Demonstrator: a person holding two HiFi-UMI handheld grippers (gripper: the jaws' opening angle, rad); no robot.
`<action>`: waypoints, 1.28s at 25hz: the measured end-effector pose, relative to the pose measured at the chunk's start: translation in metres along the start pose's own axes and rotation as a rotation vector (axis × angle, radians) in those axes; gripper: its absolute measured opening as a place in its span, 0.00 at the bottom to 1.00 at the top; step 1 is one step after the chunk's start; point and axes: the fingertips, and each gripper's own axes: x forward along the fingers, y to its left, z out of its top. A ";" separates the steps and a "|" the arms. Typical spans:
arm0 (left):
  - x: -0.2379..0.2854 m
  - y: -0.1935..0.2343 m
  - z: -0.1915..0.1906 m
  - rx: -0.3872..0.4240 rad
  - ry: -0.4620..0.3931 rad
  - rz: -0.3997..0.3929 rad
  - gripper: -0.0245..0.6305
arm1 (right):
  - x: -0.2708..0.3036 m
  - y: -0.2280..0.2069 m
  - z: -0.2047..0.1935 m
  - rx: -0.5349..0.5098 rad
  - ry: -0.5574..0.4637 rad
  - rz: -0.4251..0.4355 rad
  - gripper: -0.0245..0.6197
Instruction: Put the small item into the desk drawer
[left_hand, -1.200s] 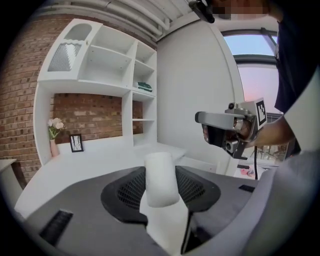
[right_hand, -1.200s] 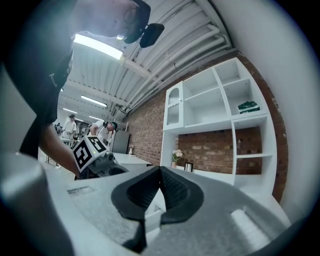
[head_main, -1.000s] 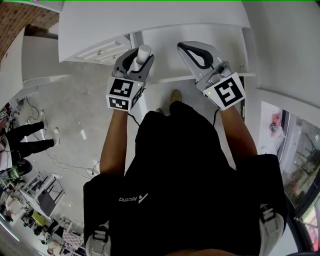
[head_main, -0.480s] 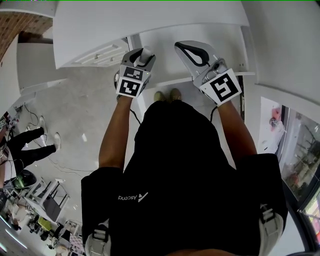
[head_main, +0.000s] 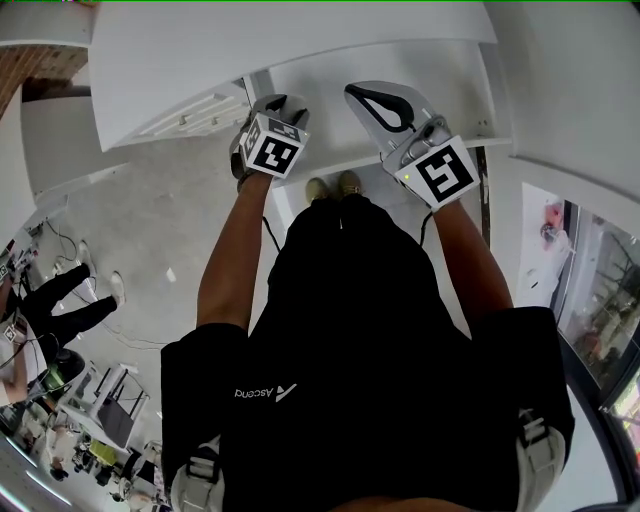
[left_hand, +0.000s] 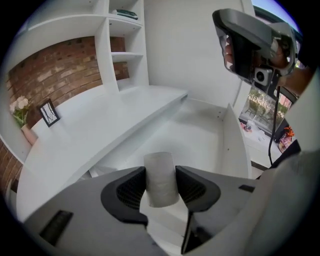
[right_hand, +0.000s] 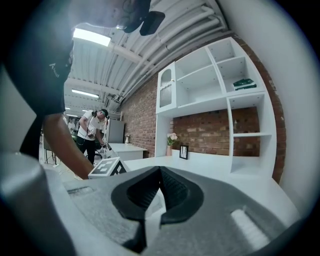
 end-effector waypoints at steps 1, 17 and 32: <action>0.005 0.000 -0.001 0.007 0.015 -0.004 0.31 | 0.001 -0.002 -0.002 0.005 0.003 0.000 0.04; 0.068 -0.007 -0.037 0.095 0.230 -0.060 0.32 | 0.005 -0.023 -0.035 0.053 0.035 -0.006 0.04; 0.083 -0.004 -0.048 0.114 0.359 -0.011 0.33 | -0.002 -0.035 -0.043 0.072 0.043 -0.024 0.04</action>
